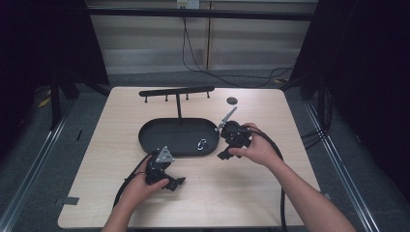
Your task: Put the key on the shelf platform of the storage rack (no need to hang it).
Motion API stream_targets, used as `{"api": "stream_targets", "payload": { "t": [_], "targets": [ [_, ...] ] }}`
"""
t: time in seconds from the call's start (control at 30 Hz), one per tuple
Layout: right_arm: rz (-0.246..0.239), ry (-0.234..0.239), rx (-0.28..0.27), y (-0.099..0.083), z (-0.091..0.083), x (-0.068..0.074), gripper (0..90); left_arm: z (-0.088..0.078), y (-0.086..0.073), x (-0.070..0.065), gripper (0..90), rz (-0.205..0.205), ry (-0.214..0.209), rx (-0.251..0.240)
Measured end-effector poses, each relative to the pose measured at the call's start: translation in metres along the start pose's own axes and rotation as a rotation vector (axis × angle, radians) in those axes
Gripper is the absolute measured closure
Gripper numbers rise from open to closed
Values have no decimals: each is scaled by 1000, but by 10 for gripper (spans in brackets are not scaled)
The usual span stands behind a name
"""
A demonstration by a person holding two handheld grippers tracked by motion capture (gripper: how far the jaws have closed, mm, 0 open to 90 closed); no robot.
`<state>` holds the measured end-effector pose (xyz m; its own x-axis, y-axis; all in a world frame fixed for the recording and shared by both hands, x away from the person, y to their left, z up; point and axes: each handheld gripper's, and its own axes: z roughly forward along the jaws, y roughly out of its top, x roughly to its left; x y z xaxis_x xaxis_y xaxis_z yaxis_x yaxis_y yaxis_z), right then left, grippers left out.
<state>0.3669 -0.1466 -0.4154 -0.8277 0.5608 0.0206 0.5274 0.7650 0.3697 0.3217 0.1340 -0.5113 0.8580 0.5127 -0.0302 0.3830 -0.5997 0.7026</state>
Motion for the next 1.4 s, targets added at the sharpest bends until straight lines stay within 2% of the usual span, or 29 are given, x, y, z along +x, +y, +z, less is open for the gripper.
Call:
{"api": "stream_targets", "payload": {
  "t": [1.4],
  "targets": [
    [43, -6, 19, -56, 2, -2, 284, 0, 0, 0, 0, 0, 0, 0]
  ]
}}
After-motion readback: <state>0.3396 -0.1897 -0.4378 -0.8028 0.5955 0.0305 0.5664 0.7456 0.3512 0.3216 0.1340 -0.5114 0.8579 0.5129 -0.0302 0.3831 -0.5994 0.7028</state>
